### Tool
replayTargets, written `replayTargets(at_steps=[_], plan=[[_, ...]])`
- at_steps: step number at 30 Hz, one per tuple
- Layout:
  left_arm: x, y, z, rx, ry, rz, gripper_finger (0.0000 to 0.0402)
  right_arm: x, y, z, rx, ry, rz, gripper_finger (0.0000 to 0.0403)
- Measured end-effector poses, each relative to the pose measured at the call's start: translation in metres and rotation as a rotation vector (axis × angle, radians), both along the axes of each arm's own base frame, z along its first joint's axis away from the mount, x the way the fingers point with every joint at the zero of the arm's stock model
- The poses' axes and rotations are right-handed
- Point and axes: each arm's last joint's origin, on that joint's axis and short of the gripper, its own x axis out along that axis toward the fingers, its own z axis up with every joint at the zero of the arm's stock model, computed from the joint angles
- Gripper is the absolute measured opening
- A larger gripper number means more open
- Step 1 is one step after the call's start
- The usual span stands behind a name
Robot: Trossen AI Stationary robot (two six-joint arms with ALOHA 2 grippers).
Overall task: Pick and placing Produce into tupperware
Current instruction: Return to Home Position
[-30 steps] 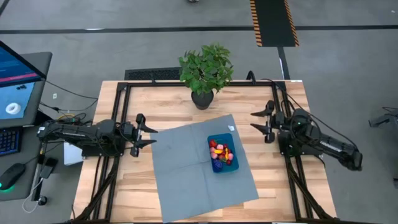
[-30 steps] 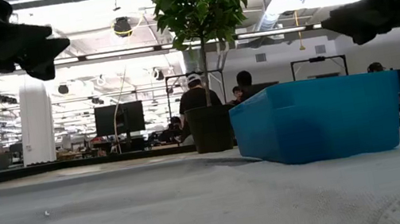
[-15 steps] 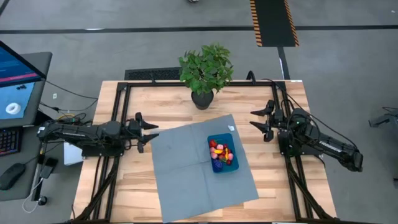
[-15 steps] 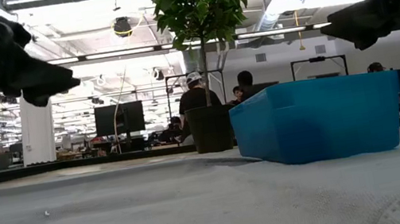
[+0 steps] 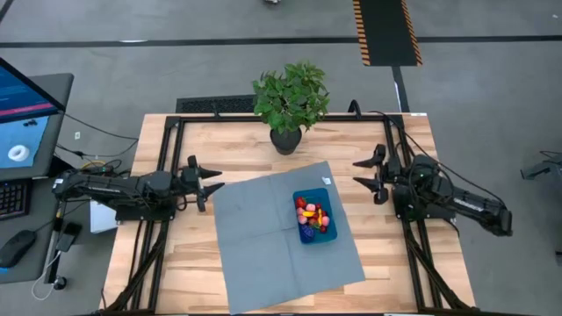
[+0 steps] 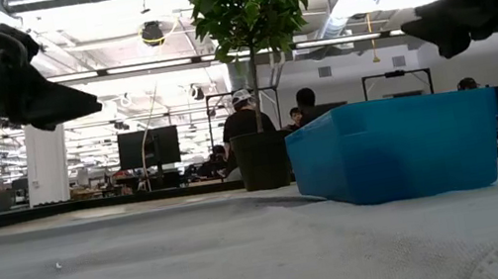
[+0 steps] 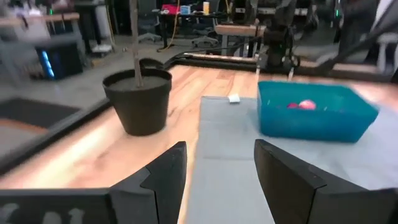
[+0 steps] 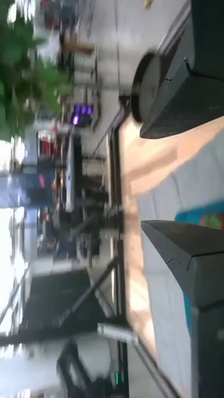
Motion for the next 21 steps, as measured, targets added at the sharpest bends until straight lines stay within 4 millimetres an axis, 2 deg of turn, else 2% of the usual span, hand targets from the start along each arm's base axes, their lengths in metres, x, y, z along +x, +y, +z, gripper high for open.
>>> replayTargets(at_steps=[5,14,21], plan=[[0.000,0.000,0.000,0.121,0.042,-0.016,0.0178,0.003,0.010,0.001,-0.003,-0.005,0.109,0.0249],[0.000,0.000,0.000,0.108,0.038,-0.015,0.0178,0.004,0.020,0.000,-0.002,-0.005,0.213,0.0249],[0.000,0.000,0.000,0.105,0.037,-0.014,0.0178,0.004,0.020,0.000,-0.003,-0.005,0.216,0.0249]])
